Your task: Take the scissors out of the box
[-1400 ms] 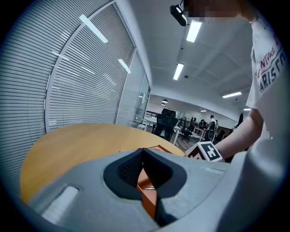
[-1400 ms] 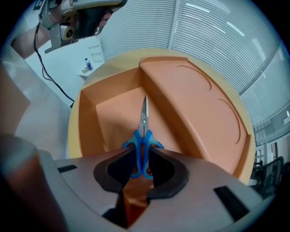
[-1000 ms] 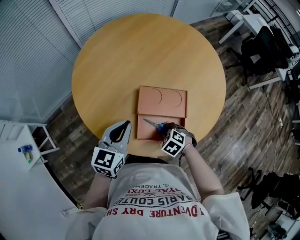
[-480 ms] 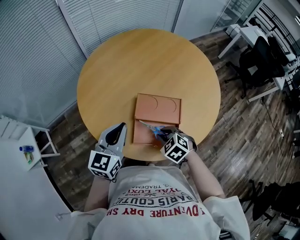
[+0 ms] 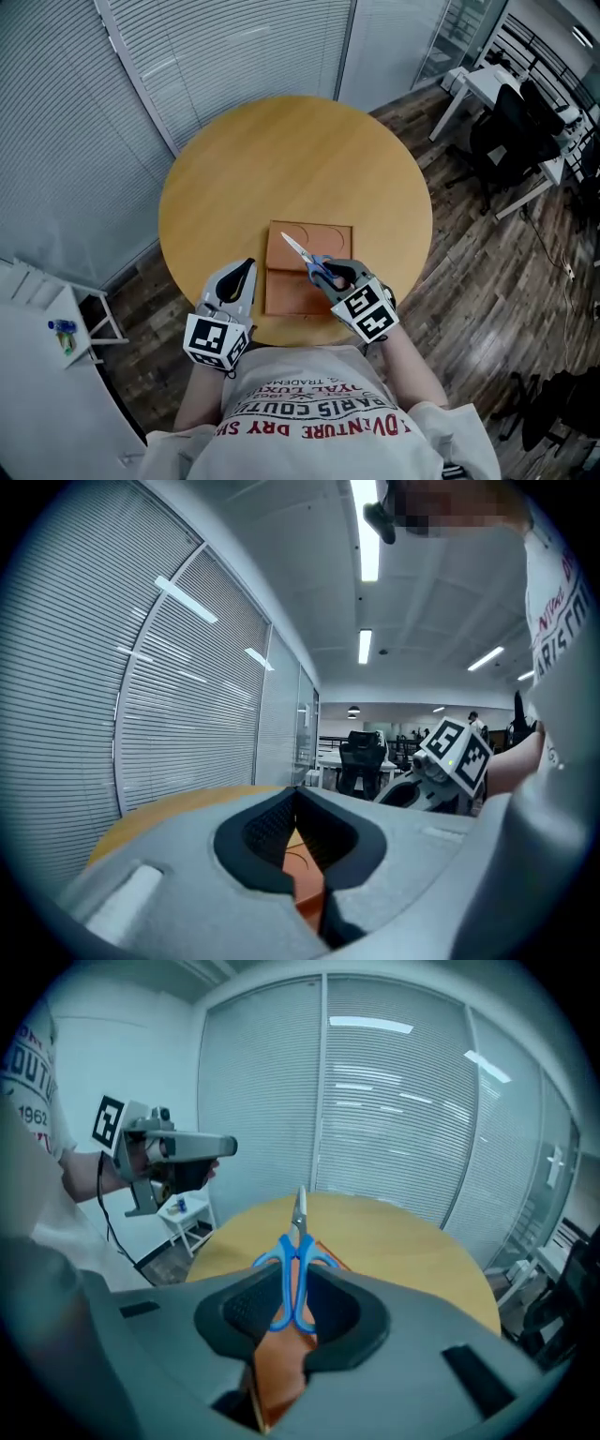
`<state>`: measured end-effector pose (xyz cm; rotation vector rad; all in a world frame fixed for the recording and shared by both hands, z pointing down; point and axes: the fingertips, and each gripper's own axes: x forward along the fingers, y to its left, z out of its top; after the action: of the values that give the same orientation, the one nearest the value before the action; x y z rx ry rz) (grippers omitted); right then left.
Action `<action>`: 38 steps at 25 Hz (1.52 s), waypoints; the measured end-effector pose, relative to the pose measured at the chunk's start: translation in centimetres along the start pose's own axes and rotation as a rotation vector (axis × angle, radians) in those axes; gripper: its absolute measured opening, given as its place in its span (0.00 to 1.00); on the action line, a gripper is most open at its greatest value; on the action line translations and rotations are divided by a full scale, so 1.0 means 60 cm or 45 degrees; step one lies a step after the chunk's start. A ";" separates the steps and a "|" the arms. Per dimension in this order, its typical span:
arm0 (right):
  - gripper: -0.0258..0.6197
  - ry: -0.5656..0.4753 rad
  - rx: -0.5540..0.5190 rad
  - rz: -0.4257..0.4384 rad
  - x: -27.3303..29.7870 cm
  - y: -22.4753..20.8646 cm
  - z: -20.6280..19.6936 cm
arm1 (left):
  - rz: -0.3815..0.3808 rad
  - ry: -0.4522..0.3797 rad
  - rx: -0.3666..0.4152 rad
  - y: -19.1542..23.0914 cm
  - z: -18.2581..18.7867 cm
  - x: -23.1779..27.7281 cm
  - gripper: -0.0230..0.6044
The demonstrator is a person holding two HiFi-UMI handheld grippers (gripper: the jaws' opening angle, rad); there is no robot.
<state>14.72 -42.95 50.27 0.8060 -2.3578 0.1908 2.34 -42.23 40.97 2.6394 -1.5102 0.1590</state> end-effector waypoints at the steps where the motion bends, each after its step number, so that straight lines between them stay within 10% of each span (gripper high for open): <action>1: 0.18 -0.041 0.020 -0.025 -0.007 -0.007 0.012 | -0.004 -0.006 0.006 -0.001 0.004 0.002 0.05; 15: 0.18 -0.606 0.244 -0.488 -0.153 -0.117 0.133 | 0.033 -0.095 0.019 -0.006 0.063 0.048 0.05; 38: 0.18 -0.605 0.247 -0.568 -0.164 -0.111 0.124 | 0.027 -0.113 0.021 -0.004 0.093 0.060 0.05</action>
<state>20.81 -45.74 37.95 1.5931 -2.5298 0.0390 4.57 -45.93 35.96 2.6770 -1.5704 0.0571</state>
